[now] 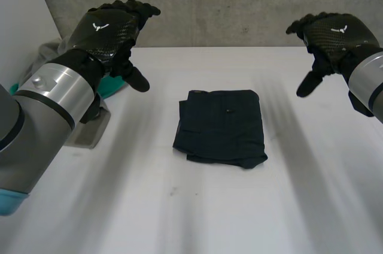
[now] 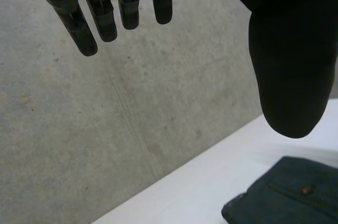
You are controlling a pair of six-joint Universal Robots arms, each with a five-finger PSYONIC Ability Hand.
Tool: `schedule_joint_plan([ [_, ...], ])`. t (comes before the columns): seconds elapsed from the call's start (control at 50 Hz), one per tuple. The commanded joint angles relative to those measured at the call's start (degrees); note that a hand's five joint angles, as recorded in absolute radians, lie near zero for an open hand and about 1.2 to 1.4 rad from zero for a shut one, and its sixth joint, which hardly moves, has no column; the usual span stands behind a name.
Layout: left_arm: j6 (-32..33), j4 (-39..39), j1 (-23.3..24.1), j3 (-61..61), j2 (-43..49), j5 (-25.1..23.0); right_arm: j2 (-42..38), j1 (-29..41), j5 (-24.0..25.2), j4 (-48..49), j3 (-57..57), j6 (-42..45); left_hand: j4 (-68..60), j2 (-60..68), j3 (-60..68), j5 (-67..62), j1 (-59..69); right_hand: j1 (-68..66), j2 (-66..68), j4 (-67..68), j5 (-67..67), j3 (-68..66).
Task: Fold the laundry.
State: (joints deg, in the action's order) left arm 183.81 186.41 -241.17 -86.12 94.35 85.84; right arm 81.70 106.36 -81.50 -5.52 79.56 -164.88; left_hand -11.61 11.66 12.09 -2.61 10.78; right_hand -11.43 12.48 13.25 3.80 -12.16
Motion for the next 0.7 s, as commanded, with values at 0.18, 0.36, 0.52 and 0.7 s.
schedule_joint_plan([
  [0.18, 8.6, -2.3, 3.6, -1.8, 5.7, -0.2, -2.7, 0.3, 0.8, -4.5, 7.9, -7.8, 1.6, -1.7, -2.1, 2.6, -0.8, 1.4, -2.5, -3.3, -3.8, 2.2],
  [0.36, 2.8, 6.2, 4.5, -5.1, 7.5, -4.0, -9.2, 0.0, 4.7, 11.7, 19.0, -20.0, 1.6, -1.7, -2.1, 2.6, -0.8, 0.3, -1.4, -2.2, -2.7, 1.1],
  [0.52, 3.1, 6.3, 4.5, -4.2, 10.5, -13.1, -15.3, 0.7, 4.8, 14.1, 19.2, -20.7, 0.7, -0.8, -1.2, 1.7, 0.1, 0.3, -1.4, -2.2, -2.7, 1.1],
  [0.7, 5.9, 4.5, 4.5, 1.9, 22.8, -13.2, -17.5, 3.2, 4.0, 15.9, 19.0, -20.0, -2.3, 2.3, 1.8, -1.3, 3.1, -0.5, -0.5, -1.3, -1.9, 0.2],
])
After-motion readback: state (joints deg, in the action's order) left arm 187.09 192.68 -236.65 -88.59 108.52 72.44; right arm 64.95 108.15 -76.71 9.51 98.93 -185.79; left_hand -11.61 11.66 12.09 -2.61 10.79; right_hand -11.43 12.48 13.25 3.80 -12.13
